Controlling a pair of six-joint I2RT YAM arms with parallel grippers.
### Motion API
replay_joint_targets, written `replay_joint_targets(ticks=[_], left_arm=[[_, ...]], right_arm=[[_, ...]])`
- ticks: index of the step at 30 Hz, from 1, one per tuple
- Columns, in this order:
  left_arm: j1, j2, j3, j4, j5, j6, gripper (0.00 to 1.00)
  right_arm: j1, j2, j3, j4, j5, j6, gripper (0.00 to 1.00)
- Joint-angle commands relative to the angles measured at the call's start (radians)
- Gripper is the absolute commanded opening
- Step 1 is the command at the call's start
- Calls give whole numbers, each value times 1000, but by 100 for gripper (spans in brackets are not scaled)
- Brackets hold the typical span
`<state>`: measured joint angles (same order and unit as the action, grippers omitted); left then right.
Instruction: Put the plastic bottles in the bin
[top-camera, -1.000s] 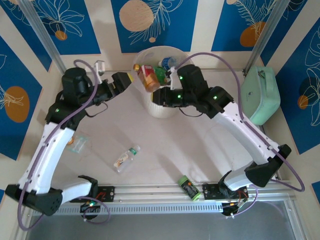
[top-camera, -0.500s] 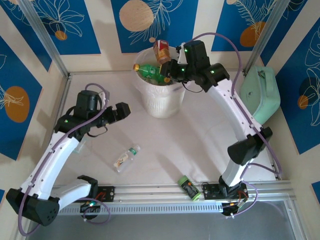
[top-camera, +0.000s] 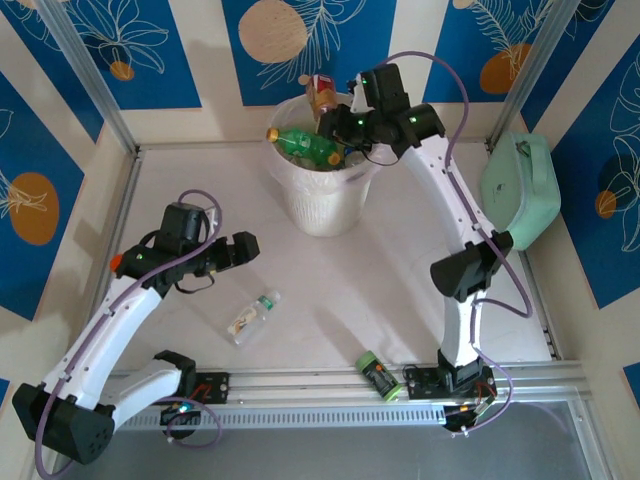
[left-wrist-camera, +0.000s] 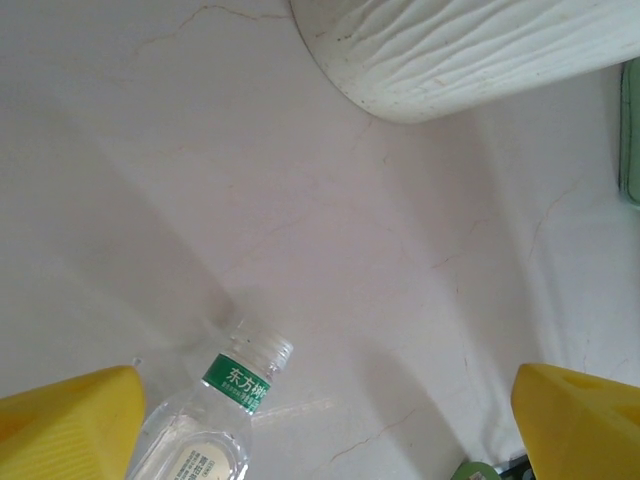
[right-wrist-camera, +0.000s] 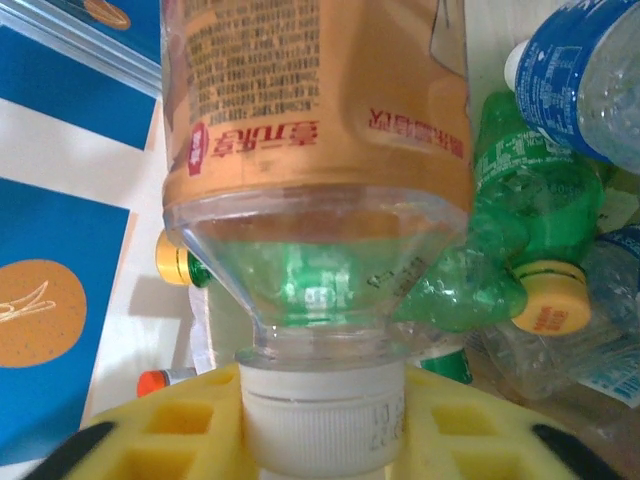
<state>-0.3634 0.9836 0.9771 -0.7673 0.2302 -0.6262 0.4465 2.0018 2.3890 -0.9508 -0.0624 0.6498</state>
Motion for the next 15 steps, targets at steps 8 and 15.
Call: replay_joint_targets(ticks=[8,15], left_arm=[[-49,-4,-82,-4,-33,7,100],[-193,71,-106,-60,-126,39,100]], right_arm=[[-15,41,111,-95,47,-44,57],[9,-96,-3,-80,111,-95,56]])
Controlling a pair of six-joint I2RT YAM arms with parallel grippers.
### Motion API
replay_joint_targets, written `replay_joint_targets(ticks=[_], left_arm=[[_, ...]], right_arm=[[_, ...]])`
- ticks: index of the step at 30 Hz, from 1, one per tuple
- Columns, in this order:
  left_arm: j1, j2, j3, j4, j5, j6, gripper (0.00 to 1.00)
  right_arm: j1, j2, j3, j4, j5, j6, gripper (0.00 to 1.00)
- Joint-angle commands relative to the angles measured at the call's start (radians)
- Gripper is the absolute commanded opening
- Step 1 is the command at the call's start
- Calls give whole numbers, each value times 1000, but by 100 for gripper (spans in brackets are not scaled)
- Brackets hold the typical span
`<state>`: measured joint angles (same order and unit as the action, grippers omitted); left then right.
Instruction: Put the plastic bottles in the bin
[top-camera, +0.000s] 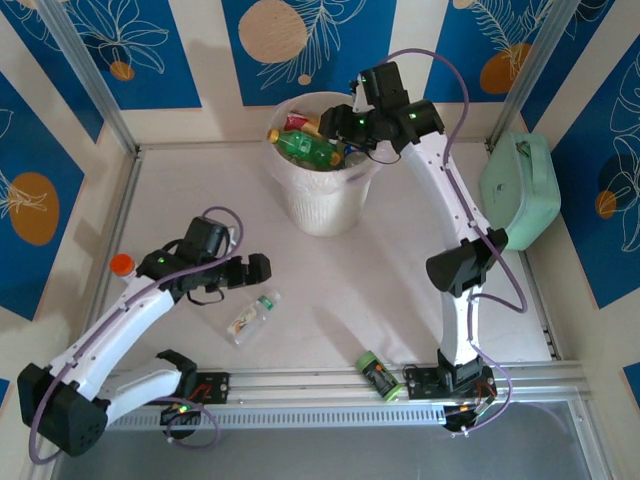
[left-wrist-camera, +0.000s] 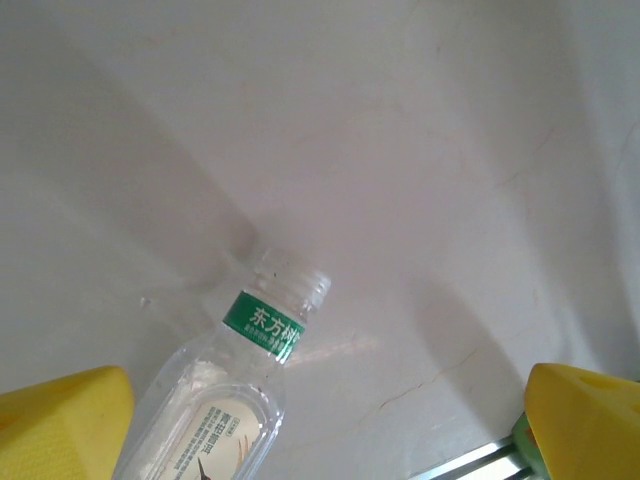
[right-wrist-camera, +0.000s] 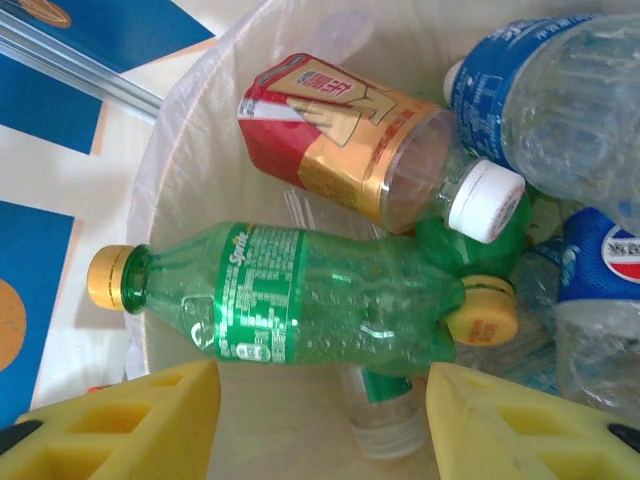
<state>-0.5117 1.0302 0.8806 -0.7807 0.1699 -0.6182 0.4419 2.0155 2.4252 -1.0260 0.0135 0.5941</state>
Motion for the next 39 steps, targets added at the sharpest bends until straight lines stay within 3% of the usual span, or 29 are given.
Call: replay_joint_targets(ticks=[1,12,18,29,39], left_arm=[[-61,38,-9,-58,-79,34,100],[-161,164,-22,-109,-102,46,100],[-206,223,-33,-161,-91,58,100],[-271,286,-88,-203,-168,-4,99],[-280,308,-120,-159,-171,-33,80]], right_arm=[[14,-137,-71,4,38,-42,56],[23,-620,-644,194,3,-2,57],[21,-789,-860,198,4,28,58],[-3,-856,-1009,250,-56,94,65],[-9,-860,-1071,284,-76,128,59]])
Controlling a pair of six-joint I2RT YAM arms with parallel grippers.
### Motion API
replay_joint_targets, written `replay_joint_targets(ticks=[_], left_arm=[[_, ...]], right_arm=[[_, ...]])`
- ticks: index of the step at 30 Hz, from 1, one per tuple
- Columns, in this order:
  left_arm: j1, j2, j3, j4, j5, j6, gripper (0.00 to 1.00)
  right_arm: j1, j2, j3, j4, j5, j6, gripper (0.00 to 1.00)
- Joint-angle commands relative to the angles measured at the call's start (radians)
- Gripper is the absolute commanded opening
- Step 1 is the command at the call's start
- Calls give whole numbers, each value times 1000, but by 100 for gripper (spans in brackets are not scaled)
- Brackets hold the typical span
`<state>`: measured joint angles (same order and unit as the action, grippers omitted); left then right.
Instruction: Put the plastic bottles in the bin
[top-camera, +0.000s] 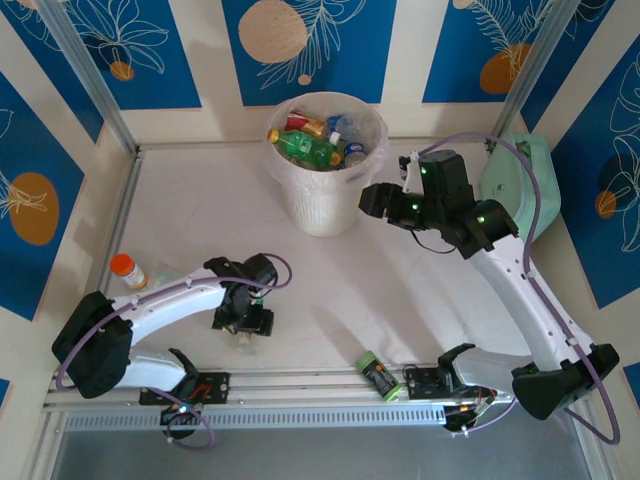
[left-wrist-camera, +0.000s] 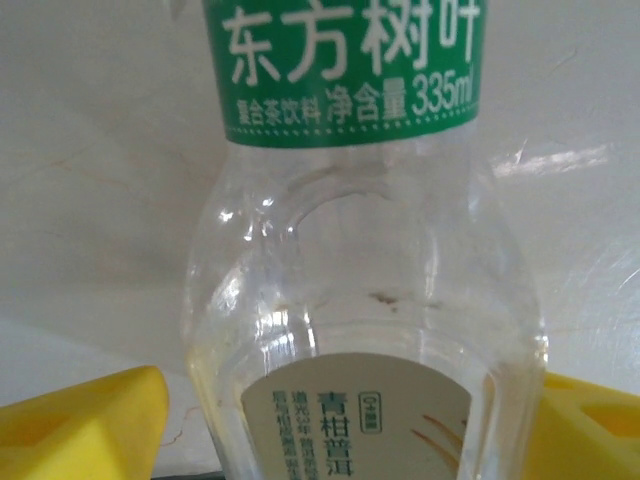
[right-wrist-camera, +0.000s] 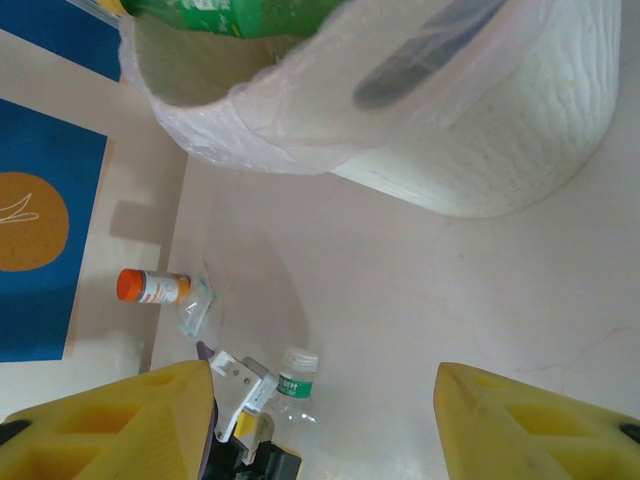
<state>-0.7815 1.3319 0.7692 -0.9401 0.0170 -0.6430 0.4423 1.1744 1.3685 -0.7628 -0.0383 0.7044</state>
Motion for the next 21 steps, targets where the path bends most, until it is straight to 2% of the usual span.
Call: replay_joint_targets(ticks=[1,6,14,17,21], left_arm=[[-9,7,-7,3,-19,-7,77],[-10,-3,-7,32,1,-8,67],[-10,-36,41,26,4,-7,63],[-10,-72,123,-28,-32,13,63],[-2,-109,359,-165,-155,44,63]], right_arm=[[-10,-23,-16,21,-22,19,58],[-29,-39,-21,21,-18,23,57],[-62,-62,-25,11,-28,28,55],[-82,-74,-27,12,-31,32,55],[-108,-90,-33,12,-32,35,55]])
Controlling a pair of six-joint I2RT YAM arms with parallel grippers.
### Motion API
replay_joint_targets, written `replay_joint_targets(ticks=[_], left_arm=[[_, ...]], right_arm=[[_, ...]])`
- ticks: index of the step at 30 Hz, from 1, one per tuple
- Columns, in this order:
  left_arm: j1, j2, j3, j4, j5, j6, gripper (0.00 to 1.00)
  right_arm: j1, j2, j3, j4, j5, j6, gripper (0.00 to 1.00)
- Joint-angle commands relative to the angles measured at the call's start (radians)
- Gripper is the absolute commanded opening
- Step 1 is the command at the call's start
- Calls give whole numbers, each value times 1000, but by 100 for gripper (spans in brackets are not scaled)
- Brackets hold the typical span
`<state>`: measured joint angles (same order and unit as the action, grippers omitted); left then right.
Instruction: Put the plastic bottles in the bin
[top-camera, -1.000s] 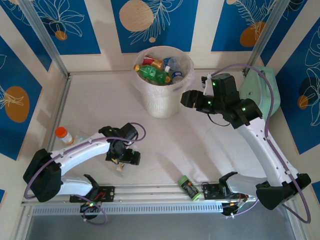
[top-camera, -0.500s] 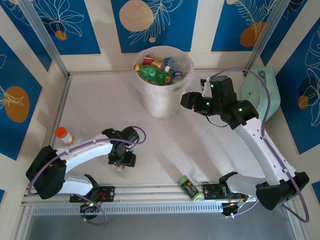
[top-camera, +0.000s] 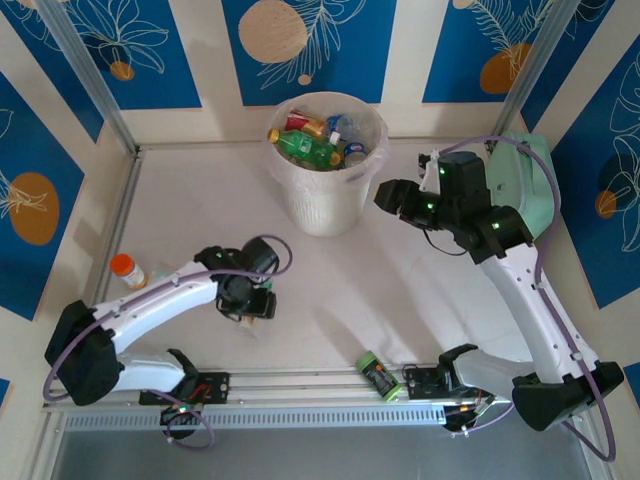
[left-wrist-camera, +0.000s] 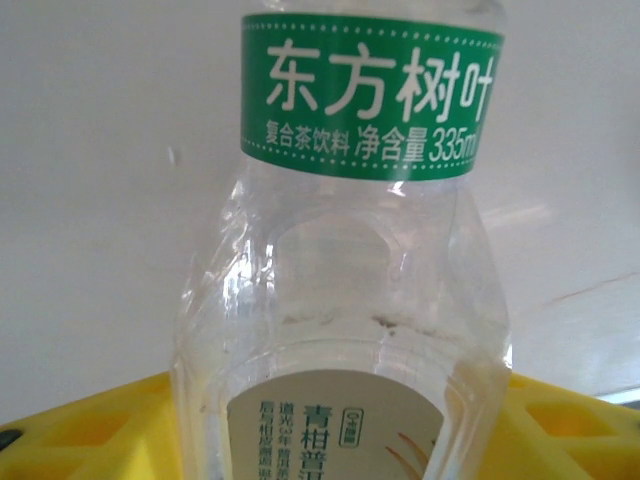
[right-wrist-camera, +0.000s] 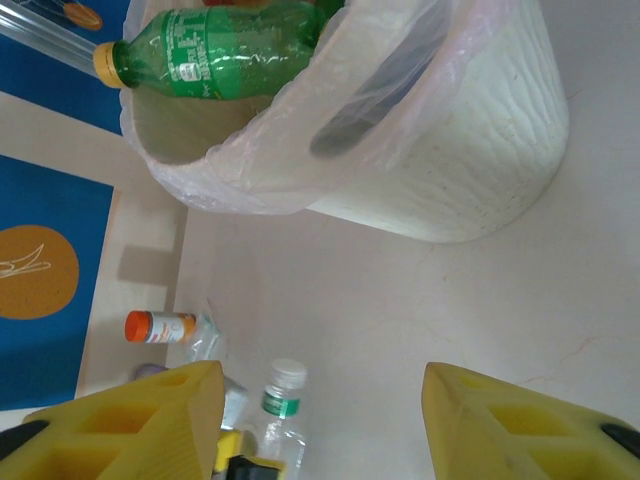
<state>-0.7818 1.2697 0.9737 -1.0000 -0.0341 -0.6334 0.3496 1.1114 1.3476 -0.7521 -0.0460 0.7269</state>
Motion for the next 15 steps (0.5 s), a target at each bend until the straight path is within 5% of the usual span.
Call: replay_joint_targets(ticks=[1,7,12,15], left_arm=[[3,-43,220,-134,-128,46,63],[42,82,717,-219,-214,202,63],[46,357,1213,-232,-195,397,65],[63,512,1413,-192,-141,385,65]], right_arm=[[-20,-29,-13,1,-27,12,54],[-38,-45,-25,6,-37,16,53],[-55,-61,-24,0,-46,15,52],[-61,-82,-29,-13,-44,17,52]])
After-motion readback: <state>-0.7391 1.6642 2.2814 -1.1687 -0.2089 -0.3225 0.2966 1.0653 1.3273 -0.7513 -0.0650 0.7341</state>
